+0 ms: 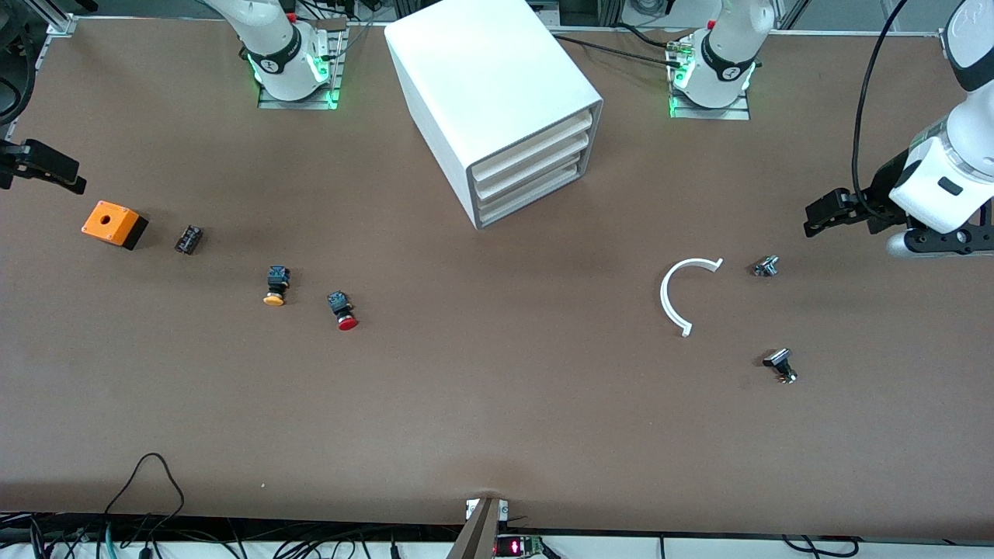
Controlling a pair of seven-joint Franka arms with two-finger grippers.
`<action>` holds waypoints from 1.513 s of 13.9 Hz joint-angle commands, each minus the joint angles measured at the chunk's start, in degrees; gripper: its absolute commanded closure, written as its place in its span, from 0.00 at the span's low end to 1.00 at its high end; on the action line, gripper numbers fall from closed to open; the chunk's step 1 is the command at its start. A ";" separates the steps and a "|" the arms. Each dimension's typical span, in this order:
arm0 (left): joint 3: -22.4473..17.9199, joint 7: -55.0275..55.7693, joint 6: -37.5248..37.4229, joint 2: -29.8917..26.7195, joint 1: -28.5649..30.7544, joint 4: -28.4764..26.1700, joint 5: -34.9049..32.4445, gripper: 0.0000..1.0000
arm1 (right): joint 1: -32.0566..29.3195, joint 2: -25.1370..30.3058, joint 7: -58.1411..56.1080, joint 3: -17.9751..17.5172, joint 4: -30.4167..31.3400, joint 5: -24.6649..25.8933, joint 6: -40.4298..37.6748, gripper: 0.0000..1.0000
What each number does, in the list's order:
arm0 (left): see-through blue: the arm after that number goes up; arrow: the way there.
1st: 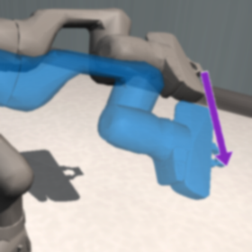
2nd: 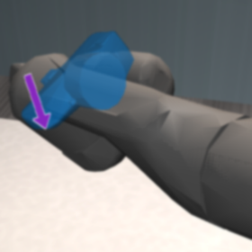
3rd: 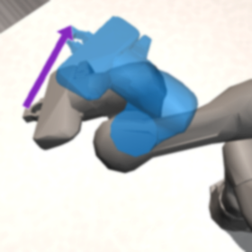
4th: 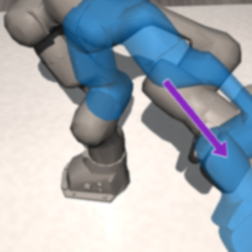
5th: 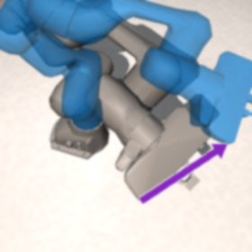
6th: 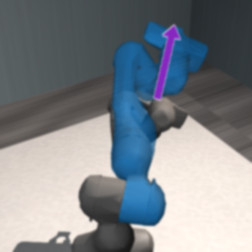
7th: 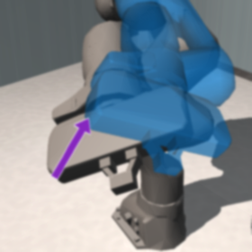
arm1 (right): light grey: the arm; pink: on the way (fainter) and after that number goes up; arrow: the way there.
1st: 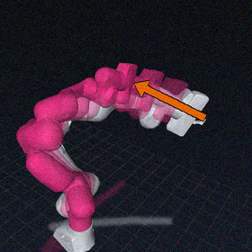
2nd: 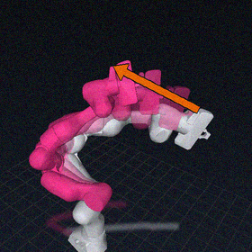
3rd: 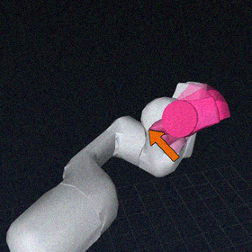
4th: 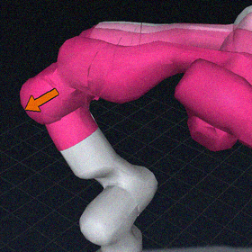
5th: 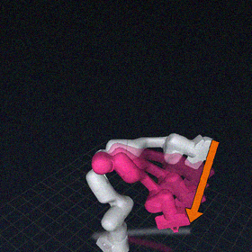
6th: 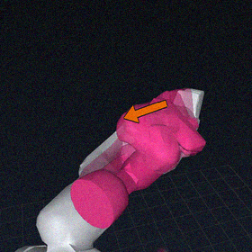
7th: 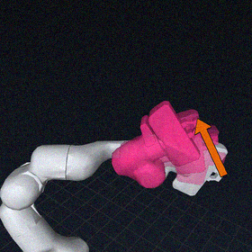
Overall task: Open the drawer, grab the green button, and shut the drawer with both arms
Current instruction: 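Reach the left gripper to the handle of the cabinet's middle drawer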
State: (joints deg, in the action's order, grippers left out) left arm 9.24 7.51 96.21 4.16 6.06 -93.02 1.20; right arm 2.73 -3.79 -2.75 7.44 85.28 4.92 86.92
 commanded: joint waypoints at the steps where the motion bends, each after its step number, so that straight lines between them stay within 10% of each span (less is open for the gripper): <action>1: 0.34 -0.74 -0.50 0.42 0.36 1.44 -0.24 0.00 | 0.78 -0.25 0.46 -0.93 -0.46 1.41 1.50 0.00; 21: 2.10 -0.83 -3.66 9.36 -1.31 1.53 0.98 0.00 | 1.93 -3.94 4.07 -0.93 -0.20 -4.66 1.50 0.00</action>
State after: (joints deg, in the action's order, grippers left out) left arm 10.74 7.50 94.34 11.27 5.22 -93.12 1.26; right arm 4.50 -7.92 0.31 6.68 85.41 0.87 88.91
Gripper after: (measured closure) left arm 0.000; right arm 0.000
